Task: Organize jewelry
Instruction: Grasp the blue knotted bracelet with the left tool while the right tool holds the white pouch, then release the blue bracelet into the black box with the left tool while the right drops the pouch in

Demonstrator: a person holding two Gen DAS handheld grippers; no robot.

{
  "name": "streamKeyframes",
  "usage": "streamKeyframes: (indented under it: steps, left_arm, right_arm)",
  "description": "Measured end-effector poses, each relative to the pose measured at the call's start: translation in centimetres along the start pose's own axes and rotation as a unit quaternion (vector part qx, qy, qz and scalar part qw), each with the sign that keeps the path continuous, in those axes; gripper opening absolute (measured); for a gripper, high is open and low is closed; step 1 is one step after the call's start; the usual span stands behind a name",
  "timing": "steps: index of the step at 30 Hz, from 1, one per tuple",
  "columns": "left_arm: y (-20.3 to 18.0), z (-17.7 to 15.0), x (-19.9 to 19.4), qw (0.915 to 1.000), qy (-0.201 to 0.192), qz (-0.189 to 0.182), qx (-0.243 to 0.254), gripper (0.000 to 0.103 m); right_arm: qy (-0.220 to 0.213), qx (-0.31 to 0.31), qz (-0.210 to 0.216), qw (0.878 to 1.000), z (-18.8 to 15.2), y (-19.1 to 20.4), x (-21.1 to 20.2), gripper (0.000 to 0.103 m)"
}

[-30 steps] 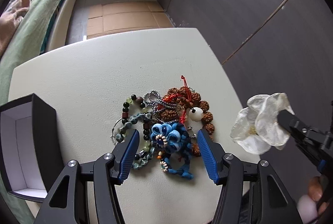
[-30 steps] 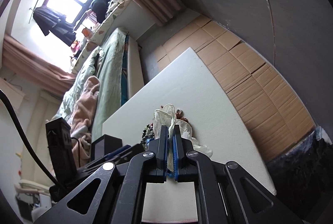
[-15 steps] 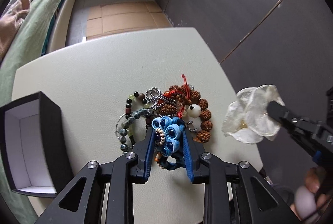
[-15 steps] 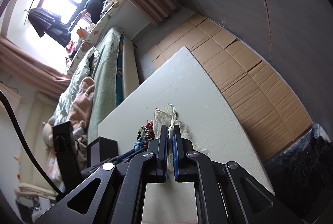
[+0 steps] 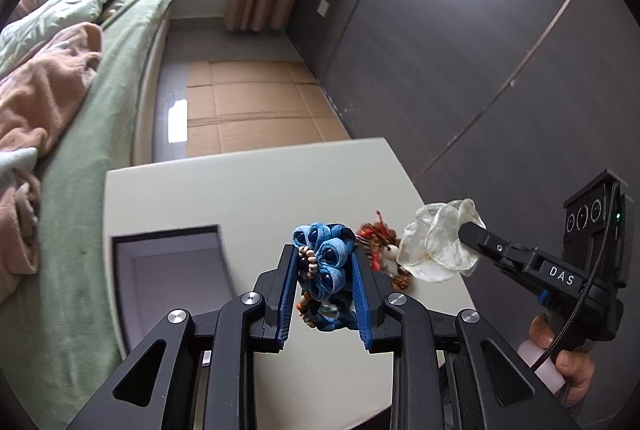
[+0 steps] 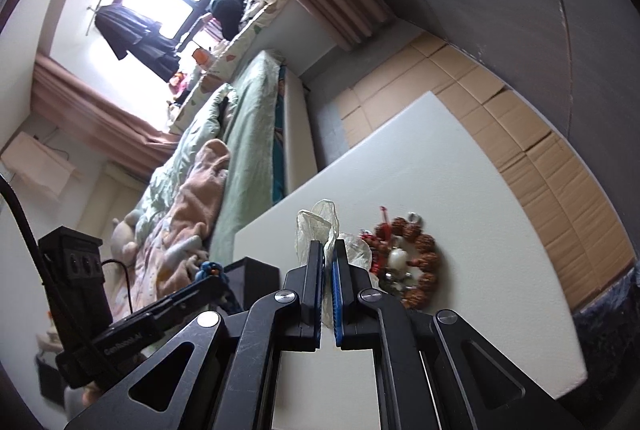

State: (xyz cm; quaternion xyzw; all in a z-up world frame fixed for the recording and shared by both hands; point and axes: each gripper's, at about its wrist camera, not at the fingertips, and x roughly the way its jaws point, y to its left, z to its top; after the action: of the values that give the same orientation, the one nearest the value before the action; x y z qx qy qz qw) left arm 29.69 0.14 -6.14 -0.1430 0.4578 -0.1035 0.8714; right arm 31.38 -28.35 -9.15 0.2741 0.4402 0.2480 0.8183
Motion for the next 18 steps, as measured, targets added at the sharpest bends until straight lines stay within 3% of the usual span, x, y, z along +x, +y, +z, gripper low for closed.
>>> streamKeyframes:
  steps: [9,11,12,13,15,16,18]
  left_arm:
    - [6.1,-0.3,-1.8,0.9984,-0.032,0.019,-0.043,0.028]
    - [6.8,-0.6,-1.7,0.9979,-0.033,0.022,-0.05,0.033]
    - [7.2,-0.7,-1.7,0.9979,-0.033,0.022,-0.051,0.045]
    - [7.4,-1.0,-1.9,0.9977,-0.035,0.024,-0.052,0.065]
    - [7.8,-1.2,-2.5,0.997,-0.053,0.028,-0.05,0.09]
    - [8.0,-1.3,-2.9,0.9962,-0.064,0.035,-0.046,0.097]
    - [8.7,-1.3,-3.2,0.9953,-0.072,0.044,-0.049,0.097]
  right_arm:
    - [0.003,-0.053,0.033,0.998,-0.7,4.3,2.5,0.006]
    - [0.004,-0.061,0.042,0.997,-1.1,5.3,3.2,0.006]
    - [0.005,-0.062,0.048,0.997,-1.2,5.6,3.5,0.006]
    - [0.007,-0.064,0.056,0.996,-1.5,6.0,3.8,0.006]
    - [0.011,-0.069,0.069,0.995,-1.9,6.8,4.5,0.006]
    - [0.012,-0.072,0.072,0.995,-2.0,7.3,4.9,0.006]
    - [0.015,-0.081,0.079,0.993,-2.4,8.2,5.5,0.006]
